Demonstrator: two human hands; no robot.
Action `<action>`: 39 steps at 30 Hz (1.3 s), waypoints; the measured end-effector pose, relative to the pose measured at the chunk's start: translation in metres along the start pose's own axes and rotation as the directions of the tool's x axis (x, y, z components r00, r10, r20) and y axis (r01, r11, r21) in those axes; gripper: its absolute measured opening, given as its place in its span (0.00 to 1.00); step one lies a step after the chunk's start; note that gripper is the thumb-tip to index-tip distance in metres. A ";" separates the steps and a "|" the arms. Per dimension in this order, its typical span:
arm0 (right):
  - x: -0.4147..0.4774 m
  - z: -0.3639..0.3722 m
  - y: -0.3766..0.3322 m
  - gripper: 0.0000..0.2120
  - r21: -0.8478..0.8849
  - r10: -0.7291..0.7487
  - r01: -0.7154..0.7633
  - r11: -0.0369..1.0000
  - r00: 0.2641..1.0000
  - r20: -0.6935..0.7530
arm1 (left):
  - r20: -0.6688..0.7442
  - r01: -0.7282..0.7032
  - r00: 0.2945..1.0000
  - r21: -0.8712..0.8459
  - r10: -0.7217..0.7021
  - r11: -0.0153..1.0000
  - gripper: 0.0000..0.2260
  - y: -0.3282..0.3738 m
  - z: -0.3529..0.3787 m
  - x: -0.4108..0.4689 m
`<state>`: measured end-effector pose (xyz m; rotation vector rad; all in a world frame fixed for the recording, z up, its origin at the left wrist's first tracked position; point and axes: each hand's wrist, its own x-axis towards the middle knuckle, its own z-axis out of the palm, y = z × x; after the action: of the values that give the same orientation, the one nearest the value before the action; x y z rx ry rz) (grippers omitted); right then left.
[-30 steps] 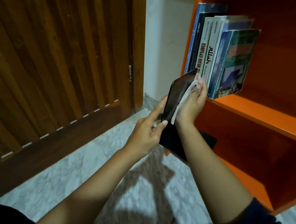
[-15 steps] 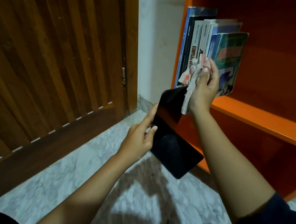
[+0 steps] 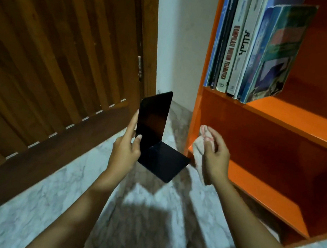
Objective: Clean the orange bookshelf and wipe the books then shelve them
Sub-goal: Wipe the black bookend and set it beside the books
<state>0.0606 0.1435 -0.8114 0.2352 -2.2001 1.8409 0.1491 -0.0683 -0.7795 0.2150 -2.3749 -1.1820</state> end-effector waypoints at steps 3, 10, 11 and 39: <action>-0.012 0.028 0.006 0.15 -0.119 -0.105 0.145 0.982 0.951 0.291 | 0.053 0.004 0.999 0.046 -0.006 0.999 0.30 -0.018 0.009 0.007; -0.011 0.074 0.009 0.12 -0.187 -0.302 0.551 0.813 0.675 0.673 | 0.085 -0.035 0.996 -0.032 0.037 0.999 0.27 -0.021 0.026 0.023; -0.007 0.075 0.009 0.12 -0.177 -0.284 0.529 0.830 0.675 0.681 | 0.094 -0.023 0.995 -0.064 0.029 0.998 0.27 -0.020 0.027 0.023; 0.022 0.042 -0.006 0.09 -0.115 0.067 -0.081 0.990 0.990 -0.122 | -0.023 0.002 1.000 -0.020 -0.003 1.000 0.30 -0.005 0.023 0.011</action>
<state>0.0371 0.1026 -0.8059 0.0211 -2.2554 1.7046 0.1279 -0.0585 -0.7914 0.2239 -2.3431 -1.1974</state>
